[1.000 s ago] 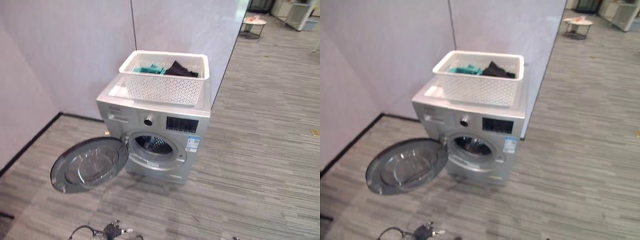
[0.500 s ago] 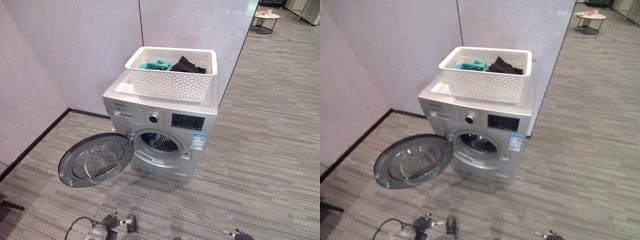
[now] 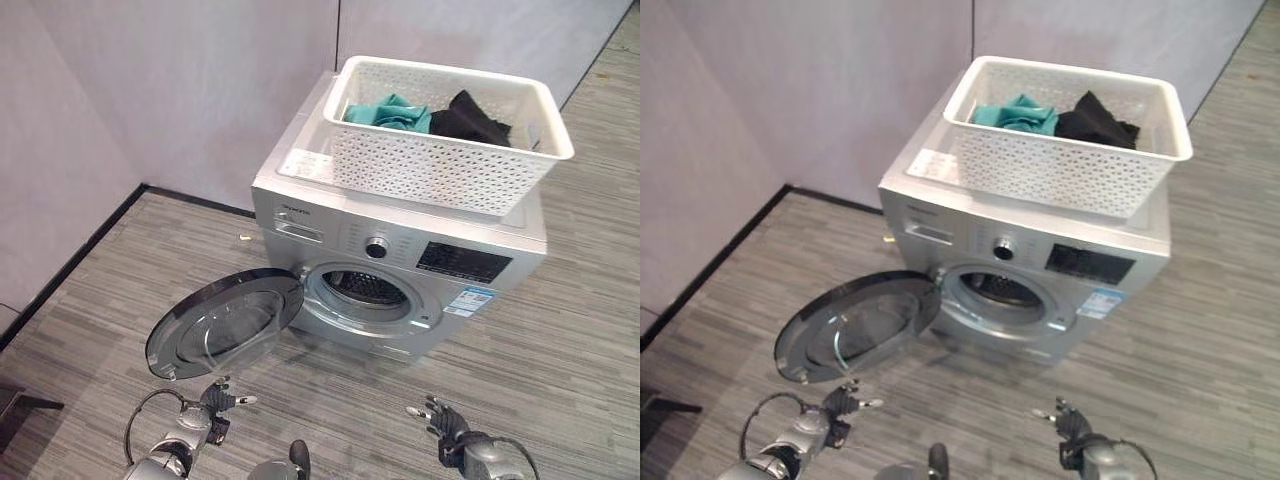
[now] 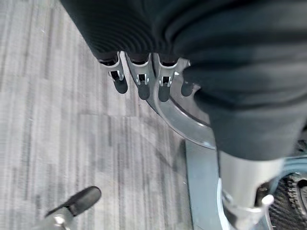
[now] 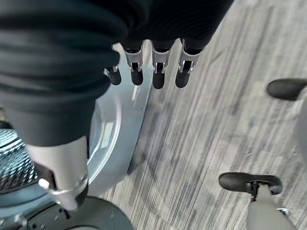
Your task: Grab the laundry basket,head to the washer,open it,put in the laundry and shut it.
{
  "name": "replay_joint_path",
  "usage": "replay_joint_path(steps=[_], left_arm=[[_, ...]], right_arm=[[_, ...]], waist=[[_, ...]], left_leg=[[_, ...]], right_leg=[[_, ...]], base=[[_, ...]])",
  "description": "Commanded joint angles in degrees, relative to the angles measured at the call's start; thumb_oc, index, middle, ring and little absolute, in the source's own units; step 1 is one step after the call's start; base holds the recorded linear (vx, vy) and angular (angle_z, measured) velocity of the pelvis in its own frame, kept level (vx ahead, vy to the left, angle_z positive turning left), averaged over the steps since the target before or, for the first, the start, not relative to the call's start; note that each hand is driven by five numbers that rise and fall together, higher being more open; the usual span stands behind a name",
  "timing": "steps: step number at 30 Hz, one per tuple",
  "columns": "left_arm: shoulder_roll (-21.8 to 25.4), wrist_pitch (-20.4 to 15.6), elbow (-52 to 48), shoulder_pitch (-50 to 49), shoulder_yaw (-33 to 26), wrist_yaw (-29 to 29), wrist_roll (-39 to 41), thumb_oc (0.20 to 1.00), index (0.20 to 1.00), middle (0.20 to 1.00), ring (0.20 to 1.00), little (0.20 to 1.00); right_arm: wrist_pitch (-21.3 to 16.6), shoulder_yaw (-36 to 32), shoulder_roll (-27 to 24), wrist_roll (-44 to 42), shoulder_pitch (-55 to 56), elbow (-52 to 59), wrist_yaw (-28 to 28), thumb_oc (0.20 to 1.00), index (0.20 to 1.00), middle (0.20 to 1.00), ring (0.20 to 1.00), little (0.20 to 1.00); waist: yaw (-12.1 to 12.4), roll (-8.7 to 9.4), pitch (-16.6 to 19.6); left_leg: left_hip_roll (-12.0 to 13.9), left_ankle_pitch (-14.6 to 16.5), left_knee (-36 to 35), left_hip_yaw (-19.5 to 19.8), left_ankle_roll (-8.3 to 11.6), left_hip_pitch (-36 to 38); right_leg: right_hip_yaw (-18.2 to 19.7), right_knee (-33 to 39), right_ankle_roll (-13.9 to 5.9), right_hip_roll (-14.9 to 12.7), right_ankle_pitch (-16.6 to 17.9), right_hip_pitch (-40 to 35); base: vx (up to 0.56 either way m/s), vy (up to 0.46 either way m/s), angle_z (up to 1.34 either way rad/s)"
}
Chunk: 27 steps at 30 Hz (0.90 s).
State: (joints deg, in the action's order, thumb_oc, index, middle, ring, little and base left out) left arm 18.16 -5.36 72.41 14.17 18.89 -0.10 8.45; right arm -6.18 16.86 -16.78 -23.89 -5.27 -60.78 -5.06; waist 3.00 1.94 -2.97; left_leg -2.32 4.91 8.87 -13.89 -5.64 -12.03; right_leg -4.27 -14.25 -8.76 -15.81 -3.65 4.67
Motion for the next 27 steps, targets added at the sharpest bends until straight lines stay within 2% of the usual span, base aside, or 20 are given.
replay_joint_path(steps=[1,2,3,4,5,7,9,10,12,13,14,15,17,18,22,25,27], left_arm=[[-0.4,-1.4,-0.9,-0.3,-1.4,0.9,-1.4,1.0,1.0,1.0,1.0,1.0],[-0.4,-1.4,-0.9,-0.3,-1.4,0.9,-1.4,1.0,1.0,1.0,1.0,1.0],[-0.4,-1.2,0.0,0.1,-1.5,0.9,-2.1,1.0,1.0,1.0,1.0,1.0],[-0.3,-1.1,0.7,-0.2,-2.0,0.8,-2.1,1.0,1.0,1.0,1.0,1.0],[-0.6,-1.0,0.8,-0.9,-2.4,0.6,-2.3,1.0,1.0,1.0,1.0,1.0],[-0.8,-1.0,1.8,-1.1,-2.9,0.7,-2.3,1.0,1.0,1.0,1.0,1.0],[-1.0,-1.1,2.1,-1.3,-3.5,0.9,-2.2,1.0,1.0,1.0,1.0,1.0],[-1.3,-1.0,2.6,-1.8,-4.2,0.8,-2.2,1.0,1.0,1.0,1.0,1.0],[-1.7,-1.2,3.3,-2.3,-4.9,0.6,-2.5,1.0,1.0,1.0,1.0,1.0],[-1.7,-1.3,3.3,-2.5,-5.0,0.6,-2.6,1.0,1.0,1.0,1.0,1.0],[-1.7,-1.3,3.2,-2.8,-4.8,0.4,-2.9,1.0,1.0,1.0,1.0,1.0],[-1.7,-1.4,3.2,-2.7,-4.5,0.6,-3.2,1.0,1.0,1.0,1.0,1.0],[-1.8,-1.4,3.5,-2.5,-4.1,0.5,-3.7,1.0,1.0,1.0,1.0,1.0],[-1.9,-0.9,5.0,-2.9,-4.5,0.1,-3.7,1.0,1.0,1.0,1.0,1.0],[-1.5,-0.3,6.2,-2.7,-5.0,-0.1,-4.0,1.0,1.0,1.0,1.0,1.0],[-1.6,-0.2,6.0,-2.3,-5.1,0.0,-3.6,1.0,1.0,1.0,1.0,1.0],[-2.0,-0.3,5.5,-2.0,-5.1,0.2,-2.8,1.0,1.0,1.0,1.0,1.0]], right_arm=[[-1.5,0.4,-1.8,0.0,2.6,1.3,0.8,1.0,1.0,1.0,1.0,1.0],[-1.5,0.4,-1.9,0.0,2.6,1.3,0.8,1.0,1.0,1.0,1.0,1.0],[-1.9,1.3,-1.5,-0.1,2.1,1.7,0.9,1.0,1.0,1.0,1.0,1.0],[-1.9,1.4,-1.2,0.1,2.1,1.8,0.9,1.0,1.0,1.0,1.0,1.0],[-2.0,1.7,-1.2,0.5,2.4,2.6,0.7,1.0,1.0,1.0,1.0,1.0],[-2.4,2.2,-1.4,0.6,2.5,3.1,0.5,1.0,1.0,1.0,1.0,1.0],[-2.6,2.1,-1.6,0.4,2.3,3.9,0.8,1.0,1.0,1.0,1.0,1.0],[-2.7,1.9,-1.6,0.6,2.3,4.0,0.9,1.0,1.0,1.0,1.0,1.0],[-2.8,1.8,-1.6,1.1,2.8,4.5,0.9,1.0,1.0,1.0,1.0,1.0],[-2.8,1.7,-1.7,1.2,3.3,5.2,0.8,1.0,1.0,1.0,1.0,1.0],[-2.8,1.3,-2.0,1.0,4.6,6.1,0.6,1.0,1.0,1.0,1.0,1.0],[-3.0,1.5,-2.0,0.7,5.4,6.1,0.8,1.0,1.0,1.0,1.0,1.0],[-3.0,1.5,-1.8,0.8,5.5,5.5,0.7,1.0,1.0,1.0,1.0,1.0],[-2.7,2.0,-2.5,2.1,5.6,5.0,0.2,1.0,1.0,1.0,1.0,1.0],[-2.7,2.5,-3.8,2.3,5.2,6.2,-0.1,1.0,1.0,1.0,1.0,1.0],[-3.1,1.7,-5.2,1.6,5.4,9.1,0.5,1.0,1.0,1.0,1.0,1.0],[-3.2,1.2,-5.9,1.5,5.6,9.6,0.8,1.0,1.0,1.0,1.0,1.0]], waist=[[-1.5,-0.8,0.2],[-1.5,-0.84,0.3],[-2.1,-1.24,-0.5],[-1.7,-1.19,-1.2],[-1.8,-1.18,-1.5],[-3.1,-1.13,-2.5],[-3.9,-0.87,-3.1],[-4.4,-0.69,-3.4],[-5.4,-0.52,-3.8],[-5.9,-0.54,-4.1],[-6.4,0.03,-3.8],[-6.7,0.36,-3.5],[-6.9,0.64,-3.0],[-7.2,0.58,-2.1],[-8.6,0.3,-1.1],[-9.4,0.43,-1.3],[-9.0,0.44,-2.1]], left_leg=[[1.9,-3.5,1.4,3.9,1.95,-5.6],[2.0,-3.6,1.3,3.9,1.97,-5.7],[1.7,-4.4,-2.8,3.7,2.03,-2.3],[2.3,-4.3,-4.0,1.9,2.46,-0.5],[3.0,-4.3,-4.7,1.4,3.0,0.5],[2.9,-4.9,-8.2,1.5,3.46,4.0],[2.8,-4.9,-9.6,1.1,3.93,6.5],[3.1,-4.0,-11.0,1.2,4.65,8.6],[3.9,-4.5,-12.2,0.8,5.43,10.9],[4.4,-4.2,-12.5,1.5,5.84,12.2],[3.9,-3.6,-11.8,2.8,6.03,12.6],[3.9,-2.9,-11.6,3.4,6.06,13.2],[4.5,-2.8,-11.3,4.0,6.48,13.5],[5.7,-2.2,-10.5,4.2,7.09,14.4],[8.5,-0.8,-6.2,5.0,8.26,14.4],[10.1,-1.4,2.5,4.8,8.61,12.1],[10.1,-2.8,9.6,5.6,8.75,9.5]], right_leg=[[0.8,-1.5,1.25,3.1,10.3,-5.6],[0.9,-1.4,1.27,3.1,10.4,-5.5],[-1.2,-2.3,2.96,8.2,3.9,-2.0],[-7.4,-0.5,3.17,6.4,2.7,-1.9],[-9.9,1.9,3.25,6.5,1.5,-2.4],[-6.5,5.0,3.45,10.9,1.2,2.1],[-6.8,9.9,2.89,11.0,4.0,4.0],[-7.3,12.5,1.83,10.8,5.9,5.0],[-7.6,15.8,1.01,10.5,10.2,8.0],[-6.6,15.9,0.61,10.3,10.8,8.9],[-3.4,16.3,0.81,10.7,10.8,7.2],[-1.8,16.5,1.38,11.4,11.3,6.3],[-1.6,15.8,2.06,12.0,11.3,6.0],[-2.7,15.3,2.8,12.7,10.8,5.0],[-2.7,14.0,4.64,14.7,8.2,4.0],[-3.4,13.7,6.24,15.4,7.0,2.2],[-3.7,14.4,7.14,15.7,6.3,0.3]], base=[[0.05,0.122,-0.37],[0.1,0.13,-0.2],[0.1,0.098,-0.29],[0.13,0.069,-0.16],[0.09,-0.035,-0.34],[0.13,-0.066,-0.45],[0.18,-0.087,-0.31],[0.19,-0.111,-0.15],[0.23,-0.164,-0.08],[0.28,-0.19,0.16],[0.27,-0.178,0.35],[0.27,-0.215,0.48],[0.22,-0.211,0.59],[0.26,-0.23,0.43],[0.25,-0.252,0.16],[0.18,-0.214,0.06],[0.13,-0.14,0.19]])
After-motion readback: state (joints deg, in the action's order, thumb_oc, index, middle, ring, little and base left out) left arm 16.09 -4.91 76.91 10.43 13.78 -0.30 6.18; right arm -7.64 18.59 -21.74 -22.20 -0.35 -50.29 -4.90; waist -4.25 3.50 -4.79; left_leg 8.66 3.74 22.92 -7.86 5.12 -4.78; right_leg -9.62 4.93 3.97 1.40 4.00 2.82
